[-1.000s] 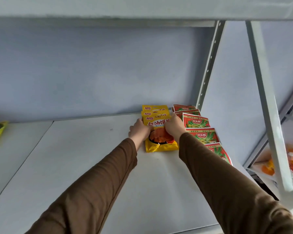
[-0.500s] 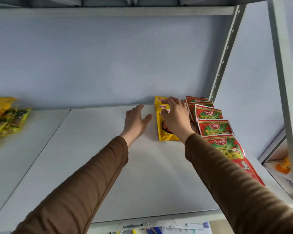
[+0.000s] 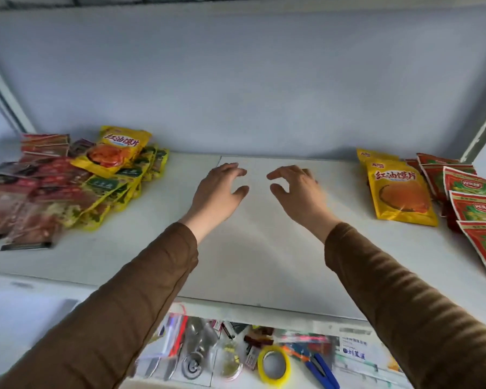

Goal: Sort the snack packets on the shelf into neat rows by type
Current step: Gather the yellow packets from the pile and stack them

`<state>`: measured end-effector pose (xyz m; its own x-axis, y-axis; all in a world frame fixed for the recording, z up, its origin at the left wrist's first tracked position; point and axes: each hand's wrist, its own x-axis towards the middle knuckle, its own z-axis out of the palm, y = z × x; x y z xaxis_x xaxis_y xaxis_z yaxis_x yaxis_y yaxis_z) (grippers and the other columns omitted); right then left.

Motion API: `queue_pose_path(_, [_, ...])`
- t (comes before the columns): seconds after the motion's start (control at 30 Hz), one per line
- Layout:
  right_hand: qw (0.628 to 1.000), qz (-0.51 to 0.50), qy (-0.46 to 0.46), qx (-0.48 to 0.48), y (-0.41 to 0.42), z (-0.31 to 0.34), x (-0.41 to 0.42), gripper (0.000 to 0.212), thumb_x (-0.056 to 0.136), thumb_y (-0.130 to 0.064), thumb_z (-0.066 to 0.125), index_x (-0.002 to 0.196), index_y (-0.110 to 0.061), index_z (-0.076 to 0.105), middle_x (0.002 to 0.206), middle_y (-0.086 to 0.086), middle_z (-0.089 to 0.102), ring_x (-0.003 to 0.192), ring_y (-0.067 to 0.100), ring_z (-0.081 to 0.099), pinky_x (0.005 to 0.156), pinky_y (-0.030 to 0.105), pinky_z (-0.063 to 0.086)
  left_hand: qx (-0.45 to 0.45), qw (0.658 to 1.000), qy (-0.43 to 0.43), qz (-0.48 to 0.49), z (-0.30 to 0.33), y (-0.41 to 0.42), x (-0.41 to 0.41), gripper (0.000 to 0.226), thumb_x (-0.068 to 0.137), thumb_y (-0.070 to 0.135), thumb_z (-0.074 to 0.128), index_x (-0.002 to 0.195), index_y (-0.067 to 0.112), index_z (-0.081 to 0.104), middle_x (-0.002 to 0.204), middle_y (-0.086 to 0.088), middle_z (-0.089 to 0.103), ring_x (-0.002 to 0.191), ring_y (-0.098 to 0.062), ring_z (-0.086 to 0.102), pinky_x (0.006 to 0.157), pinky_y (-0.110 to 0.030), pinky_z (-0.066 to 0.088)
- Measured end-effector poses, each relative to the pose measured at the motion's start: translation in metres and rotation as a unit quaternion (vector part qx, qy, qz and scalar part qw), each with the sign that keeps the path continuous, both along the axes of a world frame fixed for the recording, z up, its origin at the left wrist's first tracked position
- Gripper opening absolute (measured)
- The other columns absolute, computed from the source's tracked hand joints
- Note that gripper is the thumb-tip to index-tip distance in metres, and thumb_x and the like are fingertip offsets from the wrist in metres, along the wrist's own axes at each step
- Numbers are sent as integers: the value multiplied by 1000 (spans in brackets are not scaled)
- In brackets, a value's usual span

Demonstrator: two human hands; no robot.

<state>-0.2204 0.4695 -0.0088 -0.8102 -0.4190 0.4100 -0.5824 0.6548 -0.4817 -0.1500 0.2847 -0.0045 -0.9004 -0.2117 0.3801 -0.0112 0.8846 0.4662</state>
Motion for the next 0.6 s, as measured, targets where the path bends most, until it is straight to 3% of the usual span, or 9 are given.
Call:
queue_pose_path(0.33, [999, 49, 7, 12, -162, 13, 77, 32, 96, -30, 57, 128, -26, 61, 129, -1, 61, 123, 24, 45, 98, 36, 40, -10, 1000, -1, 14, 13, -146, 77, 34, 94, 29, 68, 127, 19, 67, 141, -2, 59, 135, -21, 48, 107, -29, 35])
queue_pose_path(0.6, [995, 86, -33, -33, -229, 28, 66, 39, 96, -29, 59, 134, -22, 57, 133, -1, 59, 127, 21, 48, 97, 29, 37, -6, 1000, 9, 29, 21, -207, 76, 32, 94, 26, 68, 124, 15, 68, 134, -3, 64, 128, -23, 55, 105, -36, 44])
